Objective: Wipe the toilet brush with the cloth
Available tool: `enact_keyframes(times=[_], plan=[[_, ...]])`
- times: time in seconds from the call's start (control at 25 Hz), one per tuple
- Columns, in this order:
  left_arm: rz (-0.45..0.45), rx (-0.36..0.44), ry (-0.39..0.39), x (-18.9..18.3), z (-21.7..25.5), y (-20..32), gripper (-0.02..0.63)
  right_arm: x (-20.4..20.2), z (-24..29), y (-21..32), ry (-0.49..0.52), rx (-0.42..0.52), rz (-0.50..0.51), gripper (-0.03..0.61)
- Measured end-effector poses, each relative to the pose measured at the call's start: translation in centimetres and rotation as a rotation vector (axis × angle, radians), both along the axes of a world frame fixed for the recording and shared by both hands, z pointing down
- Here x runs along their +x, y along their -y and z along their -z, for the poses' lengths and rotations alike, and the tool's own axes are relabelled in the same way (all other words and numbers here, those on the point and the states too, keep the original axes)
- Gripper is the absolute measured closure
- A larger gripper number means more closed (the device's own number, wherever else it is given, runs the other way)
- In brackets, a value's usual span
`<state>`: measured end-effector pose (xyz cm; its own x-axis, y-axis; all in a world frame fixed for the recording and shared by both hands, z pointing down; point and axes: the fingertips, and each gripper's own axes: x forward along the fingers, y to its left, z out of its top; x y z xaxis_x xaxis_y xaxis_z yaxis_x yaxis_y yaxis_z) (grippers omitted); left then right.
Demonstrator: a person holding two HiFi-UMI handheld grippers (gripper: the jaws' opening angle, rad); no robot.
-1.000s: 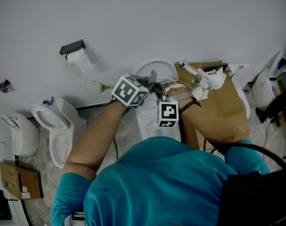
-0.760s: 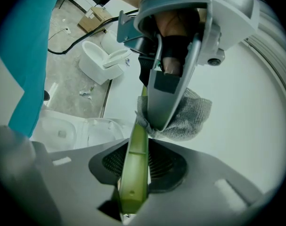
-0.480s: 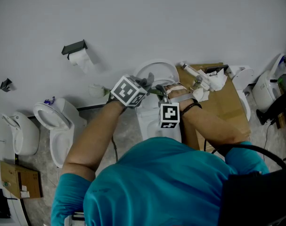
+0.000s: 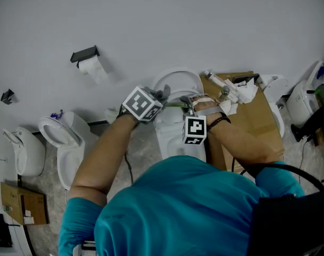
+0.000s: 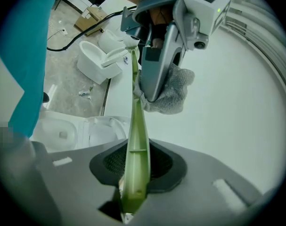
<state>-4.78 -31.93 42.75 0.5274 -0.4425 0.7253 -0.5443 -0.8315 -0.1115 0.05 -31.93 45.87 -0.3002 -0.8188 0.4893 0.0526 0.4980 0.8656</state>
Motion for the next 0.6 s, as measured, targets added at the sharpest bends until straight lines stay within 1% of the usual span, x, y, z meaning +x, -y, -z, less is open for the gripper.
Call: enact_keyframes(times=[0.2,0.32,0.44,0.6], plan=[[0.007,0.009,0.013,-0.4,-0.3,0.2,0.594,0.7,-0.7,0.2,0.056,-0.066,-0.032,0.499],[0.013,0.015,0.015,-0.7,-0.1,0.2,0.594,1.1,-0.9,0.3,0.081,-0.089,-0.05,0.5],[0.023,0.02,0.036,-1.5,-0.4,0.5,0.594,1.6,-1.1,0.4,0.096,-0.105,-0.063,0.5],[0.044,0.028,0.061,-2.6,-0.8,0.6,0.594,2.3,-1.5,0.4,0.127,-0.148,-0.087,0.5]])
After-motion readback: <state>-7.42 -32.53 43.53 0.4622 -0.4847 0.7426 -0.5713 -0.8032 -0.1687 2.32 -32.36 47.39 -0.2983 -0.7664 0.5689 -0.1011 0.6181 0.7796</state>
